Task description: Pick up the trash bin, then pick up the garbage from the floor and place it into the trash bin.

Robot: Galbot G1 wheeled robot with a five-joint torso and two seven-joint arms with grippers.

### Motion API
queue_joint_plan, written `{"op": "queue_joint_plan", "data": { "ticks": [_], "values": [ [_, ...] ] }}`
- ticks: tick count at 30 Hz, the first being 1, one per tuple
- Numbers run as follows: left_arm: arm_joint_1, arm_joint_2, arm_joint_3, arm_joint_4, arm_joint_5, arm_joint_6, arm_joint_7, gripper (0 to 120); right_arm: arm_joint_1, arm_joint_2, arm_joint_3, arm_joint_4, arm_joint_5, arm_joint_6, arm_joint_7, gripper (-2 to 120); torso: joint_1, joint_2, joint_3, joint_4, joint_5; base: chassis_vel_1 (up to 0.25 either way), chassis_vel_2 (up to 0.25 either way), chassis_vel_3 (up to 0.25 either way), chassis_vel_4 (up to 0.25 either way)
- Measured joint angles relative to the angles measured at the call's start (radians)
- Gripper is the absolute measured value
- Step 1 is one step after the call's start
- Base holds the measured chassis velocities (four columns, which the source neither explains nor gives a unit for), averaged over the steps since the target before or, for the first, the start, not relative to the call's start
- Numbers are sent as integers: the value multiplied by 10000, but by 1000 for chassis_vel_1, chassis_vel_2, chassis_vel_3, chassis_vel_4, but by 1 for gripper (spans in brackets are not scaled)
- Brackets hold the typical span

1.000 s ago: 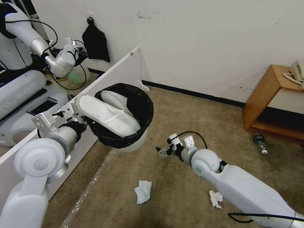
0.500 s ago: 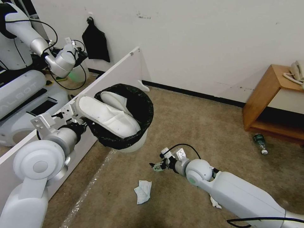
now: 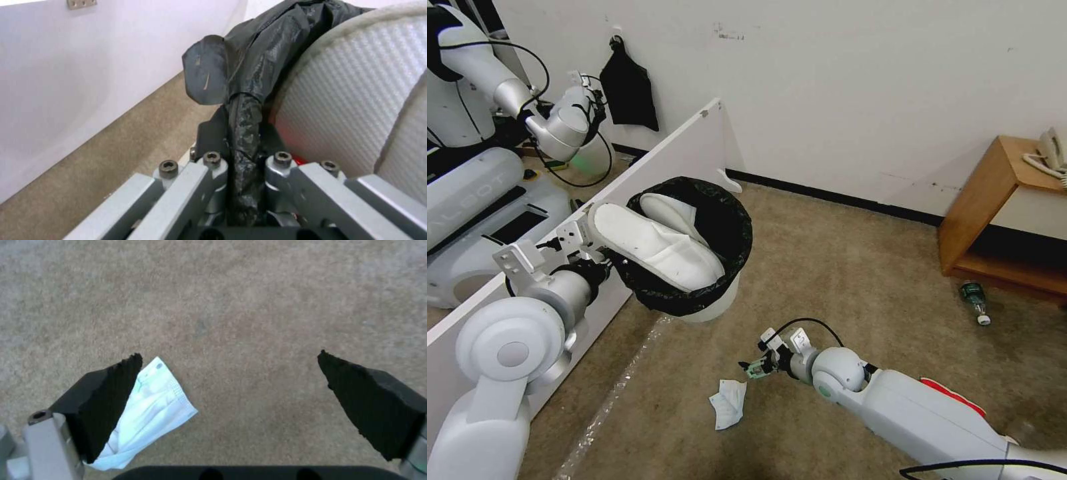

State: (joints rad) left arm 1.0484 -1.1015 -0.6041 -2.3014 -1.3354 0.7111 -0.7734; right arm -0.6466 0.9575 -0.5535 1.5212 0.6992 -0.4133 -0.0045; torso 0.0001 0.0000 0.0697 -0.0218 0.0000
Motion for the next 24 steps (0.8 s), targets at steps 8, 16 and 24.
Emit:
{"op": "queue_joint_plan", "data": {
  "ticks": [8, 16, 24],
  "values": [
    [8, -85, 69, 10, 87, 0, 9, 4, 137, 687, -644, -1051, -510, 462, -337, 100, 0, 0, 0, 1, -1, 0, 0, 0, 0],
    [17, -83, 71, 15, 94, 0, 14, 4, 155, 907, -805, -1314, -716, 624, -409, 100, 0, 0, 0, 1, -1, 0, 0, 0, 0],
    [-37, -104, 174, 96, 129, -1, 14, 4, 254, 1180, -1086, -1476, -733, 763, -437, 100, 0, 0, 0, 1, -1, 0, 0, 0, 0]
  ]
}}
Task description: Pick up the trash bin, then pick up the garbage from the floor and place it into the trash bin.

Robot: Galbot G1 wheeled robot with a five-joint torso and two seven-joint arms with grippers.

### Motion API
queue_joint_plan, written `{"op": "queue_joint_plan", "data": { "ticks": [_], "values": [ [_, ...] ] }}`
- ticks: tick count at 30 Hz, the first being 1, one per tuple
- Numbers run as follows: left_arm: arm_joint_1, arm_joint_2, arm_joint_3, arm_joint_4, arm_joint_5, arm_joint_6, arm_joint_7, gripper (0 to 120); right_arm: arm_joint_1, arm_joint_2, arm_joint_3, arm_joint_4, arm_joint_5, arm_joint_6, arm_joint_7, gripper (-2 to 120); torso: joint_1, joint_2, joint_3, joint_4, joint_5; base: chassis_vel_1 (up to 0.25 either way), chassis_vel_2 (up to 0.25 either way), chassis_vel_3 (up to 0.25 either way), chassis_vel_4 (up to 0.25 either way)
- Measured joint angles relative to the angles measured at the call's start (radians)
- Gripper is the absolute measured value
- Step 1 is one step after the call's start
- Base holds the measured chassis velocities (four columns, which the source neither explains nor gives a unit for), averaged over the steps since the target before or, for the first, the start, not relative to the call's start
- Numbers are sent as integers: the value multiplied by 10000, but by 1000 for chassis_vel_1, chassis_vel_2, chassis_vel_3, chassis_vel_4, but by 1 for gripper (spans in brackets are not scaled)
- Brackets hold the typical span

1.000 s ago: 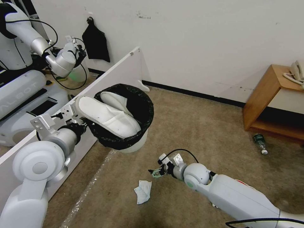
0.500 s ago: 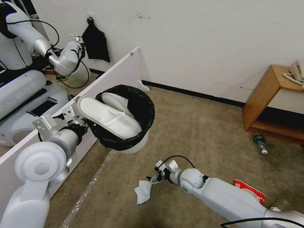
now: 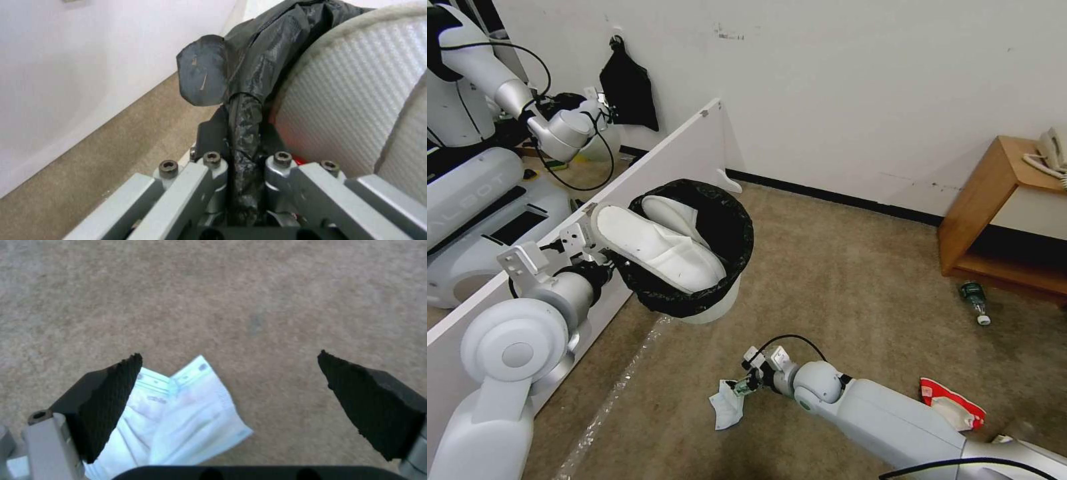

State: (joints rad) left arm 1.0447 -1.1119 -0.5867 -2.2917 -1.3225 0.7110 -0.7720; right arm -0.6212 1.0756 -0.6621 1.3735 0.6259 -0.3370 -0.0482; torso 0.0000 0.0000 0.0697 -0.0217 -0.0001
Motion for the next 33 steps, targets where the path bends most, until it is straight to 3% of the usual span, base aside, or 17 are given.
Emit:
{"op": "queue_joint_plan", "data": {
  "ticks": [16, 33],
  "values": [
    [-22, -69, 84, 48, 111, -9, 1, 4, 7, 578, -462, -413, -145, 222, -56, 100, 0, 0, 0, 0, 1, 0, 0, 0, 0],
    [-69, -97, 110, 151, 153, -18, 22, 4, -286, 448, -384, -944, -201, 462, -167, 100, 0, 0, 0, -1, 1, 0, 0, 0, 0]
  ]
}}
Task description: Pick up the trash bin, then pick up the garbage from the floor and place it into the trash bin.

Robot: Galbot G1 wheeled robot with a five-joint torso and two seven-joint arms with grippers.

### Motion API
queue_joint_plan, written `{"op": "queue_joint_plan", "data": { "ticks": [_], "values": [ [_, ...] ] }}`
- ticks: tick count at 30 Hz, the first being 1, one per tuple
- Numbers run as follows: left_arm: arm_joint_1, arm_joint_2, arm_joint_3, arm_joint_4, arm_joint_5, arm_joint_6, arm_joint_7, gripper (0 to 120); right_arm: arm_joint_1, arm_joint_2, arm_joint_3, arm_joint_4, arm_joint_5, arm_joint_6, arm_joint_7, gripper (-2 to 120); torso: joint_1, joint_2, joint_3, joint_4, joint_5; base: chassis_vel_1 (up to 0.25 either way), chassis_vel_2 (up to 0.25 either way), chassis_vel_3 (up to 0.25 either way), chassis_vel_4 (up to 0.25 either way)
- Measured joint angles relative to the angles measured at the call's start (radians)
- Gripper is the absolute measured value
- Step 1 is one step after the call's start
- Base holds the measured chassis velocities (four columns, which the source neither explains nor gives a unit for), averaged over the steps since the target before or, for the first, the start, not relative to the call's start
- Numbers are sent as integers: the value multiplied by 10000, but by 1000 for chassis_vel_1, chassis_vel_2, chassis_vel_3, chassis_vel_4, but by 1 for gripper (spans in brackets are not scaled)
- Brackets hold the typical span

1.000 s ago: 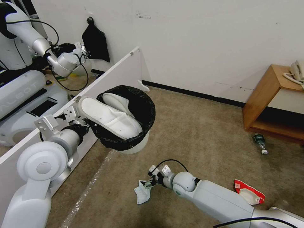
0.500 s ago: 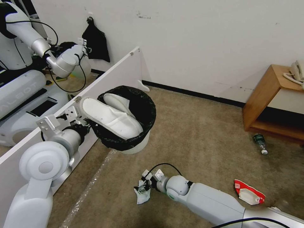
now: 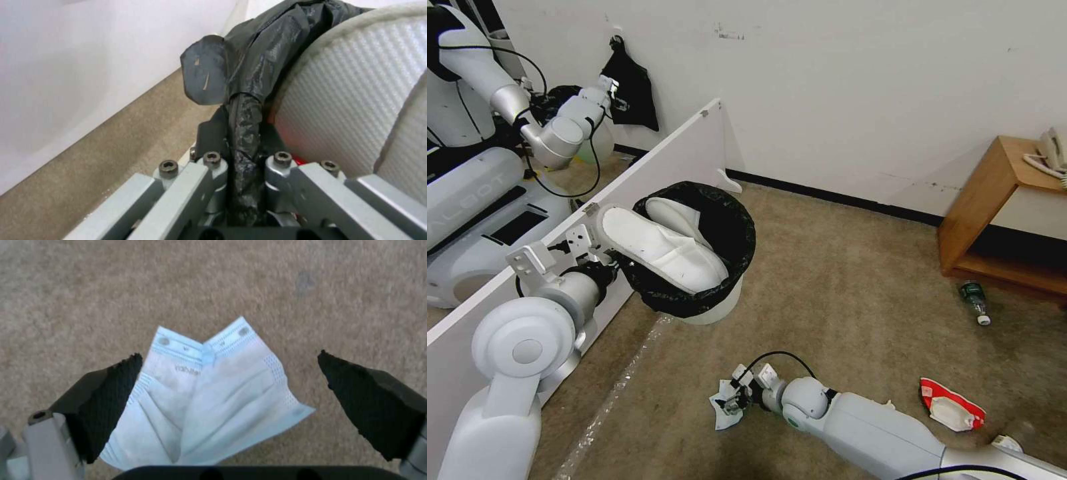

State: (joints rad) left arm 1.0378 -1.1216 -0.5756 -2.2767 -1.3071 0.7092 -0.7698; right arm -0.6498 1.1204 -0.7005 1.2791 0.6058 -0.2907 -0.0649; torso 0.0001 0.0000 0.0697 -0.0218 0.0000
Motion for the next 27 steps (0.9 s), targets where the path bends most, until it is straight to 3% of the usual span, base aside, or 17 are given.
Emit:
{"op": "queue_joint_plan", "data": {
  "ticks": [25, 27],
  "values": [
    [-146, -57, 117, 173, 22, -4, 26, 4, 21, 615, -138, -1021, 21, 240, -383, 100, 0, 0, 0, 0, -1, 0, 0, 0, 0],
    [-141, -54, 118, 175, 26, -4, 27, 4, -6, 578, -183, -1075, 57, 257, -418, 93, 0, 0, 0, 0, 0, 0, 0, 0, 0]
  ]
}}
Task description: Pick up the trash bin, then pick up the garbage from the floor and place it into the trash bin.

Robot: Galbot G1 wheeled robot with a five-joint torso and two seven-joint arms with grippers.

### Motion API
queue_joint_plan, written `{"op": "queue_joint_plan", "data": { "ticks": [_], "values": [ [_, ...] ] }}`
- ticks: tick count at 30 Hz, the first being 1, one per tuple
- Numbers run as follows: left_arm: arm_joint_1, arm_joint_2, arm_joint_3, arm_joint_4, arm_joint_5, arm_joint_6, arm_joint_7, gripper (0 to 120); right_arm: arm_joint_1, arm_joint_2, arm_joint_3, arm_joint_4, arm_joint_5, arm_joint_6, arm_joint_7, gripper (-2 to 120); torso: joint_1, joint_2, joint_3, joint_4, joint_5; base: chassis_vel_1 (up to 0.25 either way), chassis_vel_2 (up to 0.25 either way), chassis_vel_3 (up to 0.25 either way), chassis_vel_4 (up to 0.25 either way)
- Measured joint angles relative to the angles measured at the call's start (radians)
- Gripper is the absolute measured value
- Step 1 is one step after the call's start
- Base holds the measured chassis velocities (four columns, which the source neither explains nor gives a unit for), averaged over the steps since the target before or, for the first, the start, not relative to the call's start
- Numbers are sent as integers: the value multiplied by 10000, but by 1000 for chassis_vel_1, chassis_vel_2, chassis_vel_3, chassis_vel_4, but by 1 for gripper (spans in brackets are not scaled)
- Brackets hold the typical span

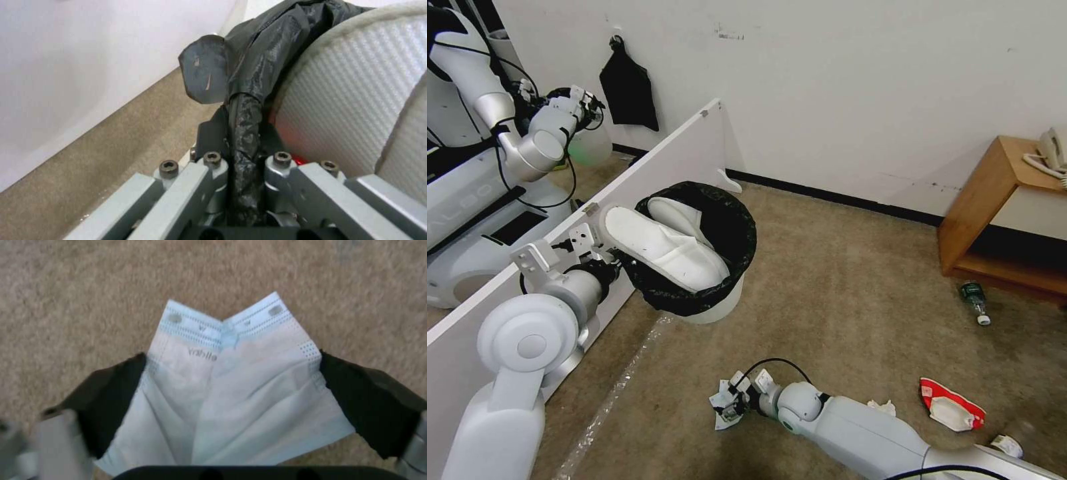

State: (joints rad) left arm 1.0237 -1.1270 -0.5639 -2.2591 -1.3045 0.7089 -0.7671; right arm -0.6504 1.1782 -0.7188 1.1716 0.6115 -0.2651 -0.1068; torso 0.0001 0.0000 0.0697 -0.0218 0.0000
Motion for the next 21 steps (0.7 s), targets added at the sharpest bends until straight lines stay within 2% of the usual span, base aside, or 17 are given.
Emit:
{"op": "queue_joint_plan", "data": {
  "ticks": [3, 4, 5, 7, 11, 13, 14, 16, 17, 19, 20, 21],
  "values": [
    [6, 7, -3, -1, 0, 0, 0, 4, -25, -31, -10, -63, 59, 117, -79, 85, 0, 0, -1, -1, -1, 0, 0, 0, 0],
    [6, 11, -5, -4, 0, 0, 0, 4, -45, -53, 6, -103, 78, 207, -123, 79, 0, 1, -2, -3, -2, 0, 0, 0, 0],
    [6, 11, -5, -4, 0, 0, 0, 4, -45, -53, 6, -103, 78, 207, -123, 79, 0, 1, -2, -3, -2, 0, 0, 0, 0],
    [4, 19, -7, -6, 0, -1, 0, 4, -52, -89, 23, -136, 67, 294, -185, 67, 0, 1, -3, -6, -5, 0, 0, 0, 0],
    [3, 22, -8, -6, 0, -3, 1, 4, -54, -95, 42, -137, 61, 309, -215, 59, 0, 1, -3, -4, -3, 0, 0, 0, 0],
    [6, 19, -8, -2, 4, -3, 1, 4, -32, -70, 40, -167, 28, 321, -259, 47, 0, 1, -2, 3, 0, 0, 0, 0, 0],
    [6, 19, -8, -2, 4, -3, 1, 4, -32, -70, 40, -167, 28, 321, -259, 47, 0, 1, -2, 3, 0, 0, 0, 0, 0],
    [5, 19, -6, 7, 10, -3, 1, 4, 31, -38, 14, -207, -79, 353, -277, 35, 0, 0, 0, 3, 3, 0, 0, 0, 0],
    [5, 19, -6, 7, 10, -3, 1, 4, 31, -38, 14, -207, -79, 353, -277, 35, 0, 0, 0, 3, 3, 0, 0, 0, 0],
    [-26, 39, -7, 41, 10, -4, 1, 4, 150, -90, -23, -165, -140, 361, -301, 23, 0, 0, 1, 5, 3, 0, 0, 0, 0],
    [-26, 39, -7, 41, 10, -4, 1, 4, 150, -90, -23, -165, -140, 361, -301, 23, 0, 0, 1, 5, 3, 0, 0, 0, 0],
    [-53, 42, -5, 47, 9, -4, 1, 4, 233, -133, -26, -107, -137, 352, -305, 17, 0, 0, 1, 5, 3, 0, 0, 0, 0]
  ]
}}
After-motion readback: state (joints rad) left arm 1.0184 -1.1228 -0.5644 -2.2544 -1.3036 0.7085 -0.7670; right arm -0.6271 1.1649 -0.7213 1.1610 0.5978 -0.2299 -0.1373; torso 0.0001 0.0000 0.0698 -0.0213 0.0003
